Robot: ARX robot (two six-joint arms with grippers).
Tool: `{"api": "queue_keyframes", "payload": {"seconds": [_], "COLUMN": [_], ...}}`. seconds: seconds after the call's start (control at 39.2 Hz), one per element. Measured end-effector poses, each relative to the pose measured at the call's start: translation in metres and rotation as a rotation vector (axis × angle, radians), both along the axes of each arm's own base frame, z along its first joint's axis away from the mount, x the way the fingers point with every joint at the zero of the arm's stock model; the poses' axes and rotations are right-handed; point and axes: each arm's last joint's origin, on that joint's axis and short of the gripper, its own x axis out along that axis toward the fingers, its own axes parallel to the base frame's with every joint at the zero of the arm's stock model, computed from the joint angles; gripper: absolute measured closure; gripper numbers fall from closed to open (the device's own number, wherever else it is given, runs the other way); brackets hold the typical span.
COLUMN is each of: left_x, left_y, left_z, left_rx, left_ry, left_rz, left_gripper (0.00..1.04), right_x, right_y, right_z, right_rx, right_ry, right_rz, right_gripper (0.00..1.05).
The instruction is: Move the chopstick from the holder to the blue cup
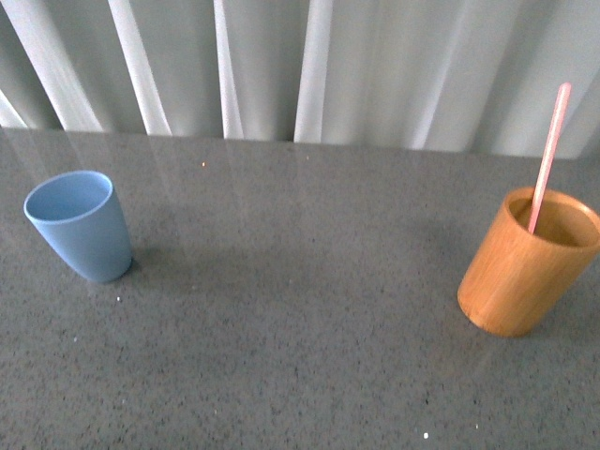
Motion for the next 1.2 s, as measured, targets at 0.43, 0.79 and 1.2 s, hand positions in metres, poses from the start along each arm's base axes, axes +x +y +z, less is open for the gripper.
{"api": "queue_keyframes", "payload": {"seconds": [0.43, 0.79, 1.2], "left_x": [0.000, 0.019, 0.135], "left_y": [0.000, 0.000, -0.002], "left_z": [0.000, 0.001, 0.037], "left_rx": [0.000, -0.074, -0.065], "left_ry": [0.000, 0.372, 0.751], "left_rz": [0.000, 0.373, 0.244], "left_gripper": [0.07, 0.07, 0.07], "right_x": [0.000, 0.000, 0.000], "right_y": [0.000, 0.000, 0.000], "right_z": [0.000, 0.000, 0.000], "right_rx": [0.000, 0.000, 0.000], "right_ry": [0.000, 0.000, 0.000], "right_rz": [0.000, 0.000, 0.000], "right_gripper": [0.10, 0.10, 0.10]}}
